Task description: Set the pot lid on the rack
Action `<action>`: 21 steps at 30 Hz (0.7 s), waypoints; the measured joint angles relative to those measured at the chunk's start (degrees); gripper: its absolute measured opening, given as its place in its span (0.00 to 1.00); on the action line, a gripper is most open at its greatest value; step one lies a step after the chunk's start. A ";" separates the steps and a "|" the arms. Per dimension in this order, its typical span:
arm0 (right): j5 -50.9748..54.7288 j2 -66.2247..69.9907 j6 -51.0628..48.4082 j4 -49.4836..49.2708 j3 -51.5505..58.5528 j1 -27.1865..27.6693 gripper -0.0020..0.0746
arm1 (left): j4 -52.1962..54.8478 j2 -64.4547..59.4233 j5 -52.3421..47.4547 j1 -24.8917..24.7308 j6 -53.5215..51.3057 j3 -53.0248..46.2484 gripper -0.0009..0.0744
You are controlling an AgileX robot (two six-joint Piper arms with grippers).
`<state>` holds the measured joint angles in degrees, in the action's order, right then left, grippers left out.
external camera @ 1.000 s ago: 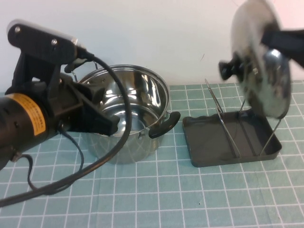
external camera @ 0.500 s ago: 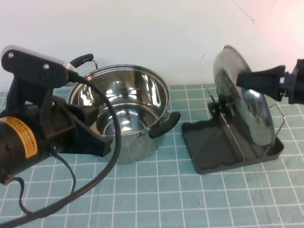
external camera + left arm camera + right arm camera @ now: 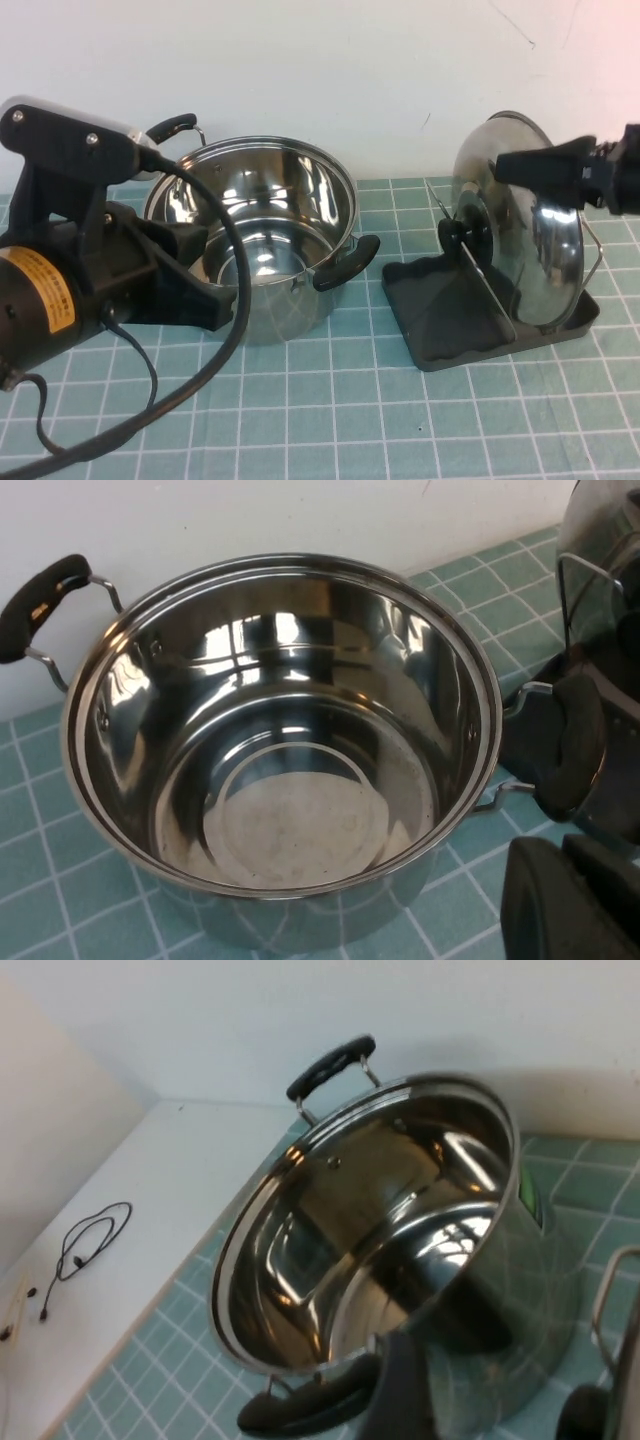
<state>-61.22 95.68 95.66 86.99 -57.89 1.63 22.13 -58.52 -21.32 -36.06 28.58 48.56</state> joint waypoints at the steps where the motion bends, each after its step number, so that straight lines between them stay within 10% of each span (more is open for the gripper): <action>1: -0.29 0.00 -0.05 0.00 -0.76 0.23 0.72 | 0.00 0.00 -0.10 0.00 -0.73 0.00 0.01; 12: -6.67 0.00 11.48 7.41 -18.82 4.88 0.68 | 5.42 1.06 -10.37 0.00 -1.09 0.00 0.01; 21: -8.30 -5.76 16.03 15.80 -26.70 4.75 0.09 | 14.29 13.19 -18.51 0.00 5.95 0.00 0.01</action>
<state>-69.52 89.92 111.69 102.79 -84.59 6.38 36.42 -45.33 -39.83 -36.06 34.52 48.56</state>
